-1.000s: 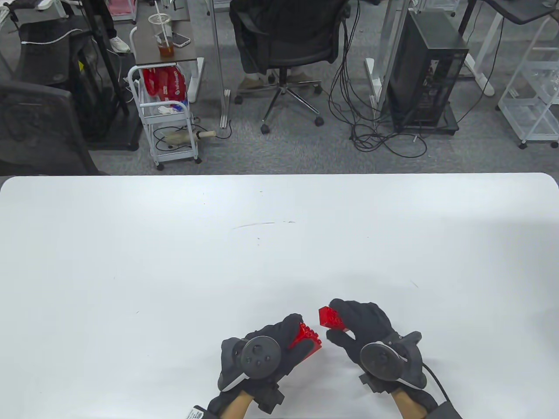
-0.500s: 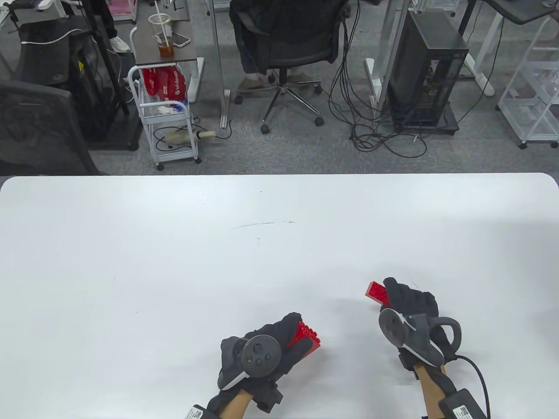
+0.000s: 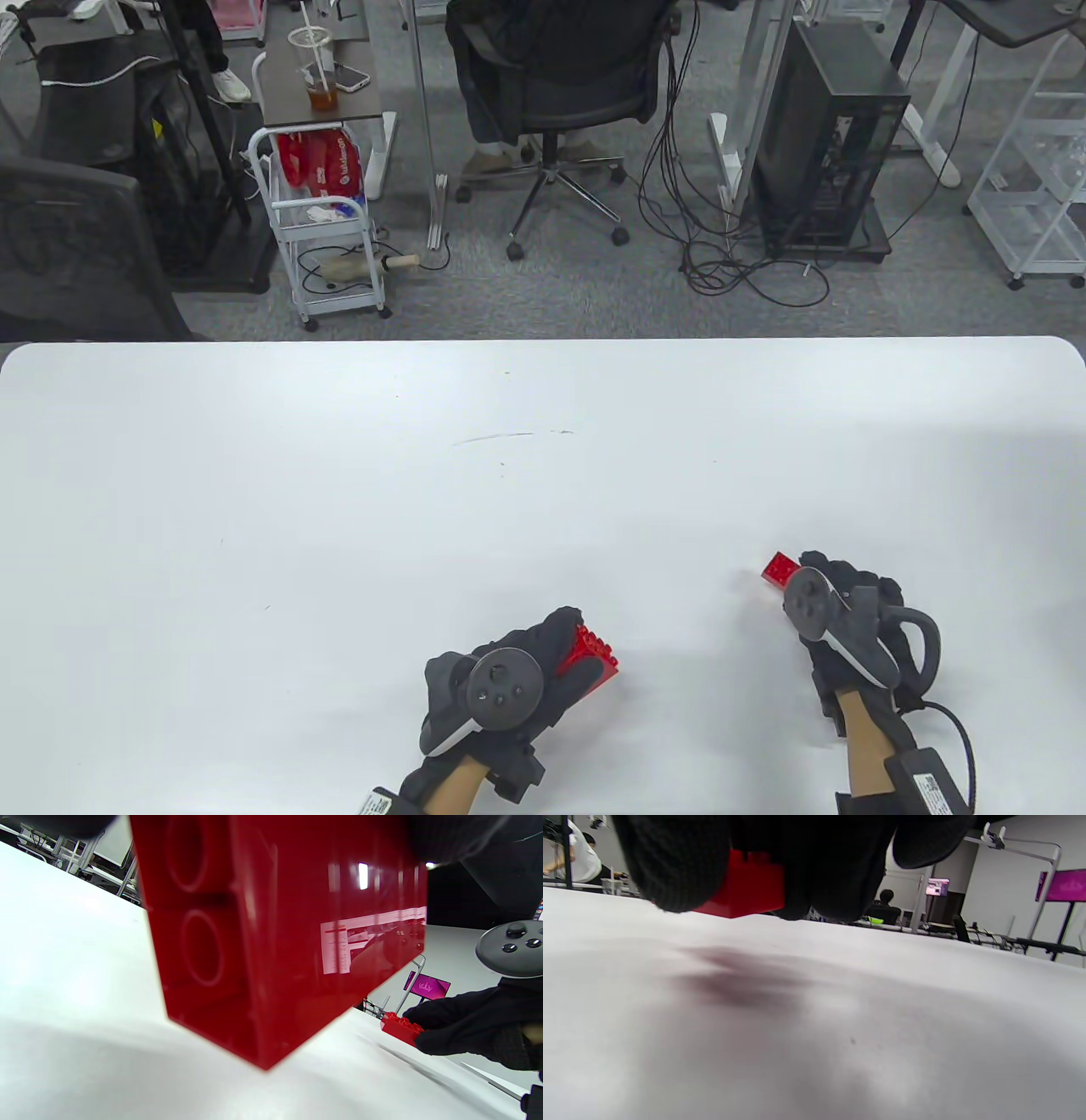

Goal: Separate stacked toy bricks from each other

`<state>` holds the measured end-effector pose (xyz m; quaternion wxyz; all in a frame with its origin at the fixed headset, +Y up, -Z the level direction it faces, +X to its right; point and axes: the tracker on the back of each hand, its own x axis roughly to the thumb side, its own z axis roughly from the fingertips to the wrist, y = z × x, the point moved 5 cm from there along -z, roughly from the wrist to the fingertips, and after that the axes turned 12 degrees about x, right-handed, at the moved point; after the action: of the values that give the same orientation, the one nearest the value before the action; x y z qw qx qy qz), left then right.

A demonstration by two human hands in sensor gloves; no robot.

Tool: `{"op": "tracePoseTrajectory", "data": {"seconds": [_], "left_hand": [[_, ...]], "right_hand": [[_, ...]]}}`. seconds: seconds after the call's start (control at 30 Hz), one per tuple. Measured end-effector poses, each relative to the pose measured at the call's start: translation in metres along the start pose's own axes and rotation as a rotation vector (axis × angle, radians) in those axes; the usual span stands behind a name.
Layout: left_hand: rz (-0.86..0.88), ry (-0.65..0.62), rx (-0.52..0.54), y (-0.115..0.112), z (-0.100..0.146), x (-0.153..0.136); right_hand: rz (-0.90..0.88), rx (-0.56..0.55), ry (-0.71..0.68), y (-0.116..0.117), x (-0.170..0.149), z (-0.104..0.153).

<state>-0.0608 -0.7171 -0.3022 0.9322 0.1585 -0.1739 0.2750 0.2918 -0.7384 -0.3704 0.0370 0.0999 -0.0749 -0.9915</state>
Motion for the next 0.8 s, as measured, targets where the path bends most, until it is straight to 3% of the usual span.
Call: {"op": "tracePoseTrajectory", "data": {"seconds": [0.33,0.8], "left_hand": [[0.0,0.003,0.0,0.001,0.0,-0.001],[-0.006,0.009,0.003,0.001,0.001,-0.004]], "right_hand": [[0.001,0.092,0.071,0.02,-0.008,-0.009],[-0.015,0.148,0.058,0.025,-0.009,-0.008]]}}
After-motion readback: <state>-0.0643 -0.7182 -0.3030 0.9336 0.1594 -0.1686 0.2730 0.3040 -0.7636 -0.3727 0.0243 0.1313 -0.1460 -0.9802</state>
